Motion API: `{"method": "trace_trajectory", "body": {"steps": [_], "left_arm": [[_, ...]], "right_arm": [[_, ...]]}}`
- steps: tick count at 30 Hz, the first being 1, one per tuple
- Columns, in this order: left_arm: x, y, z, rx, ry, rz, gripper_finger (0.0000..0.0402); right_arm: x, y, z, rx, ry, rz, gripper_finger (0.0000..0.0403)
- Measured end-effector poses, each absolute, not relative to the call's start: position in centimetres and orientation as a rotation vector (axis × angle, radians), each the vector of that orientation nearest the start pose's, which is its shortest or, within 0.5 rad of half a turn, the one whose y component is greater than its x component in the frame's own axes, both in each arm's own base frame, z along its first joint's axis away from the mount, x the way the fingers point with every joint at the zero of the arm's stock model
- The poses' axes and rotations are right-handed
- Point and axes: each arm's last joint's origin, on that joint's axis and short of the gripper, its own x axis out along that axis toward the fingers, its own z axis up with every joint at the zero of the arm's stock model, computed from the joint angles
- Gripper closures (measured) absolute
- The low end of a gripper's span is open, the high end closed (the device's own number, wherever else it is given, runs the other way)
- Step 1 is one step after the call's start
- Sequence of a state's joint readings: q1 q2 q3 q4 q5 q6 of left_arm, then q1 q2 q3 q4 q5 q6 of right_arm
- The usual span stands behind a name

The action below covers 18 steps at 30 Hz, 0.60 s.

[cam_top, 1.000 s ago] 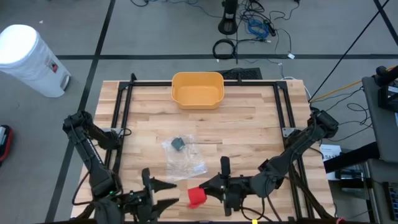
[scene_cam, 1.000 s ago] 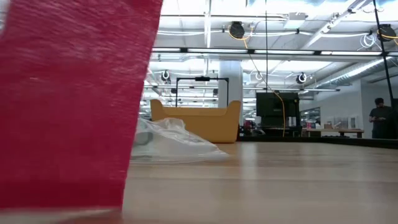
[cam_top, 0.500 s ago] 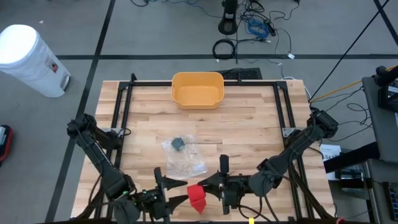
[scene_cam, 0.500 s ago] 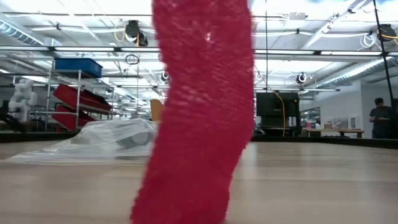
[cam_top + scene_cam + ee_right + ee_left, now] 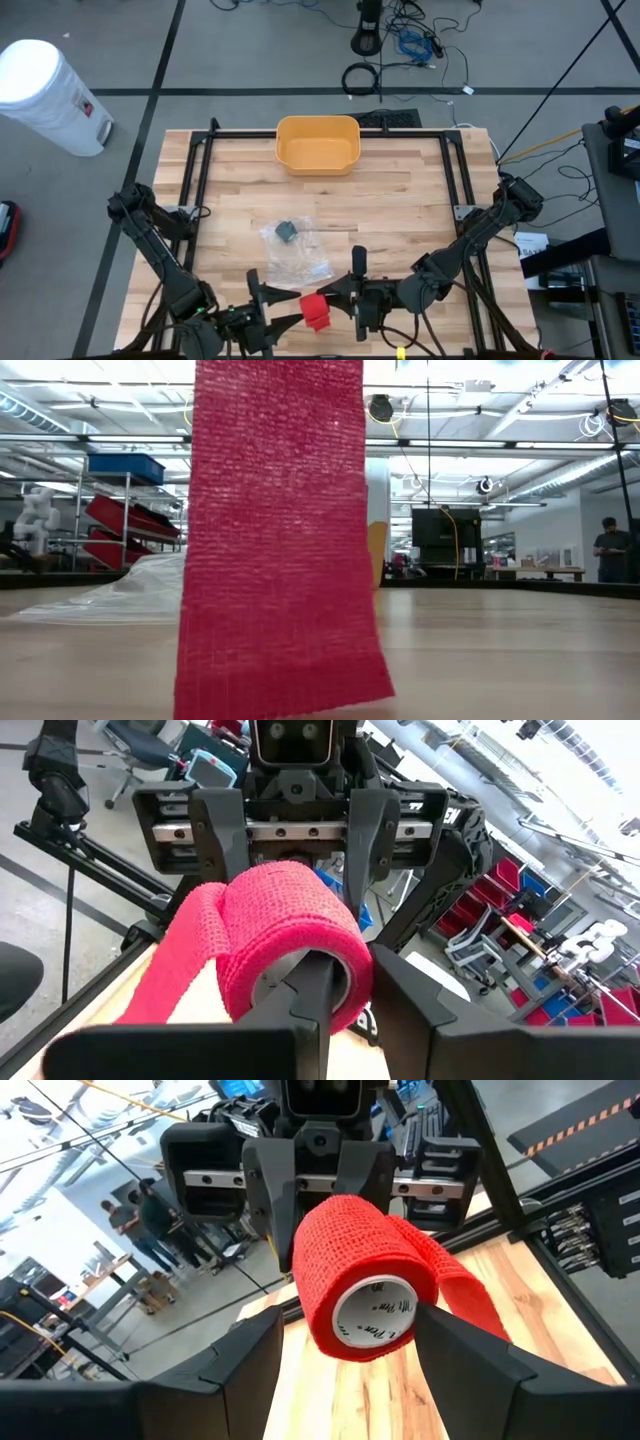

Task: Roll bandage
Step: Roll the red bandage

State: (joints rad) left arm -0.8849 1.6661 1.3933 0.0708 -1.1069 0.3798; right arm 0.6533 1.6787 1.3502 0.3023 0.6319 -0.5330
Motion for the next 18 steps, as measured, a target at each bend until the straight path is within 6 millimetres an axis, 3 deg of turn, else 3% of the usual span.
{"method": "trace_trajectory", "body": {"steps": [18], "left_arm": [[25.47,-27.16,34.60,0.576,0.160,0.262,0.0172]], "right_arm": [[32.18,22.24,34.05,-0.563,0.023,0.026,0.0349]]}}
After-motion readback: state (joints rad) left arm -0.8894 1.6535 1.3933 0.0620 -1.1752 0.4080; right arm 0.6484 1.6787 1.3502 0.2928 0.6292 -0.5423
